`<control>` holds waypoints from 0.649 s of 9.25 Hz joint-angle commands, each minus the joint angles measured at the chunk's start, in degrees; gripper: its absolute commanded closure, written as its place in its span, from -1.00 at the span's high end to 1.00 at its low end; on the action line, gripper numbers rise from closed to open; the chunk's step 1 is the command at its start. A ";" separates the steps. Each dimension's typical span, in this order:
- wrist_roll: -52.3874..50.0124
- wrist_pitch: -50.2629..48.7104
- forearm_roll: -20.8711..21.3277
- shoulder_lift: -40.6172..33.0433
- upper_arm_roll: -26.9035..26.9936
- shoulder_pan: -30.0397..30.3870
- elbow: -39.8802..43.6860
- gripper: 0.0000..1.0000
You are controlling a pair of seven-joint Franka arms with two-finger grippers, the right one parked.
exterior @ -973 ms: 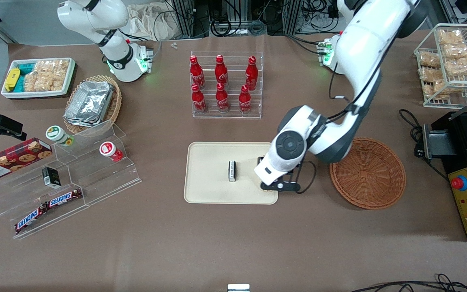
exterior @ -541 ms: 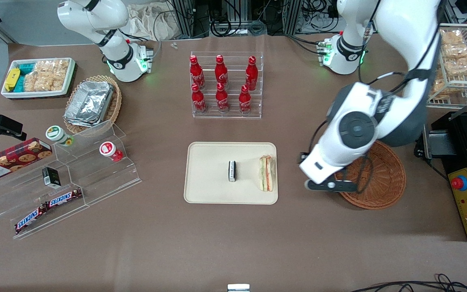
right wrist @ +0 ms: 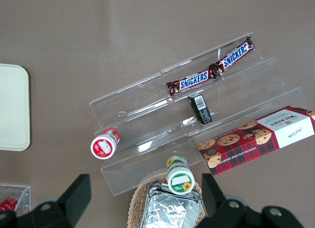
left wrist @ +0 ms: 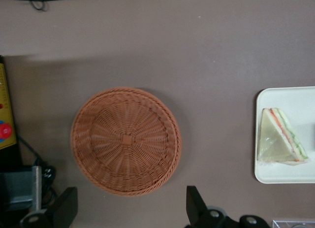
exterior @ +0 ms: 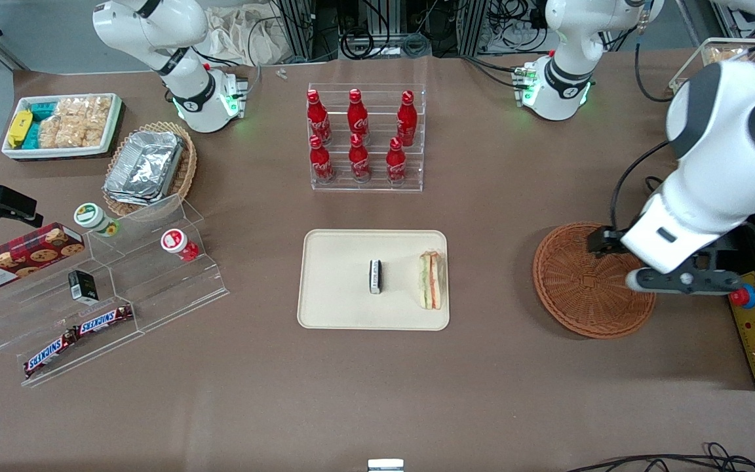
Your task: Place sandwich from basket to tray
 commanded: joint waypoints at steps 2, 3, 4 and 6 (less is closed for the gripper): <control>1.05 -3.95 -0.39 -2.98 0.14 3.08 -0.95 1.00; 3.23 -5.27 -0.48 -3.59 0.23 3.62 -0.60 1.00; 5.69 -6.33 -0.39 -4.56 0.49 3.98 -0.51 1.00; 6.07 -6.52 -0.39 -6.40 1.89 4.85 -0.59 1.00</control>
